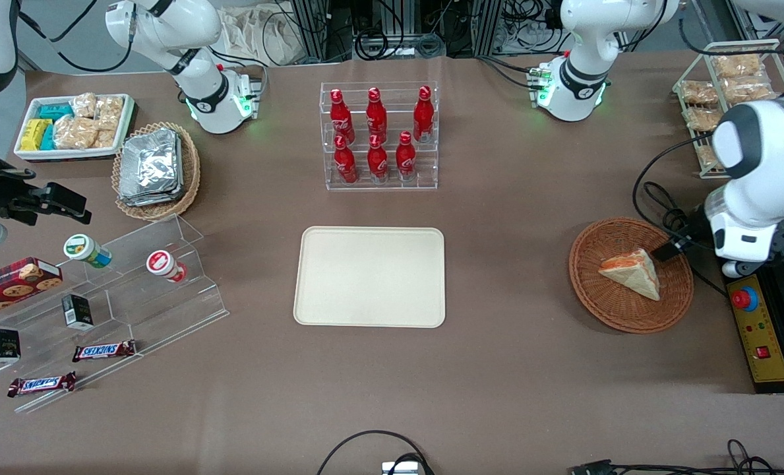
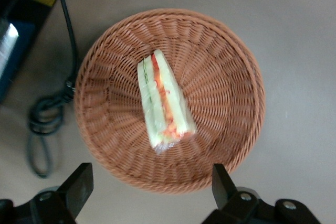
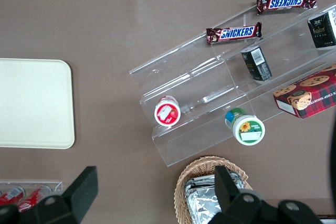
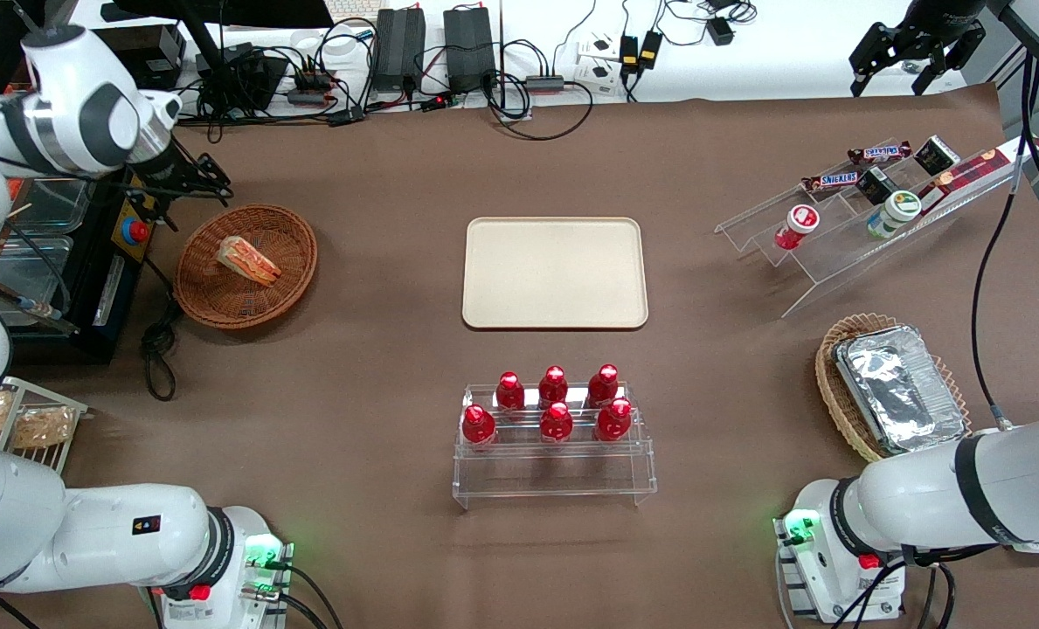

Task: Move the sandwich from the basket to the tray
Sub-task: 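Lower the open left gripper over the wrapped sandwich in the basket, then close the left gripper on the sandwich's crust edge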

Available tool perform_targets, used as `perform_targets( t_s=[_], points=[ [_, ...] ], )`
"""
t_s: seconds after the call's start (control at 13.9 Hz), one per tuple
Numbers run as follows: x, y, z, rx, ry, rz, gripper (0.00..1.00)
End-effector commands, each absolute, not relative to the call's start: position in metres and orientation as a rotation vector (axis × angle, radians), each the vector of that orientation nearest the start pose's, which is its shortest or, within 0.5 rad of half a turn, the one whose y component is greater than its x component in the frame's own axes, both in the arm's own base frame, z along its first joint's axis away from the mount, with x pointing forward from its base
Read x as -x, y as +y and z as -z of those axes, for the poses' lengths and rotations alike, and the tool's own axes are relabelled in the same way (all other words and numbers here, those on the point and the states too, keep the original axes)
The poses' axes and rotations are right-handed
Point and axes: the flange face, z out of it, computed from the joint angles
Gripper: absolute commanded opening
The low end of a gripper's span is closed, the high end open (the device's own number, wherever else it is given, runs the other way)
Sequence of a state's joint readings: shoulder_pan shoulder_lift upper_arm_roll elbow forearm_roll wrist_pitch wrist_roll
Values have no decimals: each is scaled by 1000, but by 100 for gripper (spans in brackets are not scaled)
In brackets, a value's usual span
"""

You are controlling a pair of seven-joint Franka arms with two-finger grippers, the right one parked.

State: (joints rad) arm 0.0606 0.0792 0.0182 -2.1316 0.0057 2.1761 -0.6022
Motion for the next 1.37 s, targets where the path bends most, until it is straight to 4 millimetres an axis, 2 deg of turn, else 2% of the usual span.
perform_targets(
  t_s=[0.0, 0.22, 0.65, 0.72, 0.79, 0.87, 1.08, 1.15, 1.23, 1.3],
  points=[
    [-546, 42, -332, 2895, -1174, -64, 100],
    [-548, 43, -294, 2874, -1177, -123, 100],
    [-551, 53, -240, 2850, -1213, -165, 100],
    [-553, 52, -234, 2851, -1223, -149, 100],
    [-556, 52, -235, 2849, -1230, -137, 100],
    [-559, 52, -239, 2852, -1234, -127, 96],
    [-574, 41, -248, 2832, -1296, -92, 29],
    [-577, 36, -254, 2833, -1307, -75, 20],
    [-578, 34, -257, 2842, -1286, -72, 0],
    [-579, 35, -259, 2840, -1282, -75, 0]
  ],
)
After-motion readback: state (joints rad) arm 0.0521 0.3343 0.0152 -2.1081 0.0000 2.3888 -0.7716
